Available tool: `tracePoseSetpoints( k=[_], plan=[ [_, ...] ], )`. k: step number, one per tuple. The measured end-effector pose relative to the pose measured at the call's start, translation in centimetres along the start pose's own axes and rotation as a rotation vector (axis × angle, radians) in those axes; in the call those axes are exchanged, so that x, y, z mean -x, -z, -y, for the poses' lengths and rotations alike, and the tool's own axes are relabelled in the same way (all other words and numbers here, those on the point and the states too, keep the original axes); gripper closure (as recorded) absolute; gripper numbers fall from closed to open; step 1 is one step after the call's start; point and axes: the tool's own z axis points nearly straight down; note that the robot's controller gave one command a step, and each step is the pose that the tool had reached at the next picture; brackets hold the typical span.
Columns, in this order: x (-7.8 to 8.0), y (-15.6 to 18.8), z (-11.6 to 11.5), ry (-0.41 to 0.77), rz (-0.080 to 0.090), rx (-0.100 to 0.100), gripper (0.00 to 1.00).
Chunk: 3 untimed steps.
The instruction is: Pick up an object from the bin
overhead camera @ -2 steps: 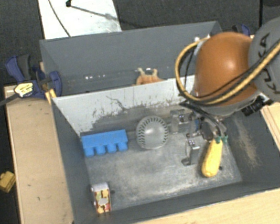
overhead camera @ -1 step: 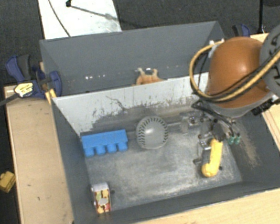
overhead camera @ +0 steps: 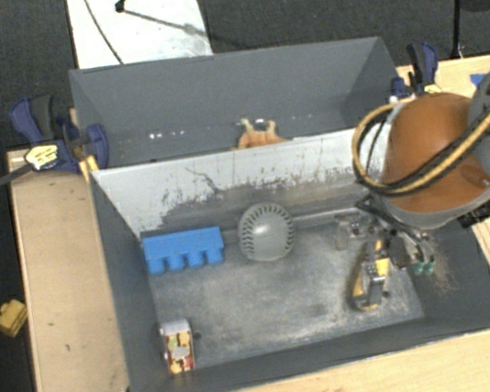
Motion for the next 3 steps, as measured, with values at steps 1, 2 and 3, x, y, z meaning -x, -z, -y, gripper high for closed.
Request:
tracePoseSetpoints(
  k=[1,2,3],
  plan=[
    [-0.6,-0.4,0.8,-0.037,-0.006,0.002,0.00],
    [-0.5,-1.6,4.2,-0.016,0.000,0.002,0.00],
    [-0.3,-4.2,5.5,-0.076,-0.001,0.001,0.00]
  ],
)
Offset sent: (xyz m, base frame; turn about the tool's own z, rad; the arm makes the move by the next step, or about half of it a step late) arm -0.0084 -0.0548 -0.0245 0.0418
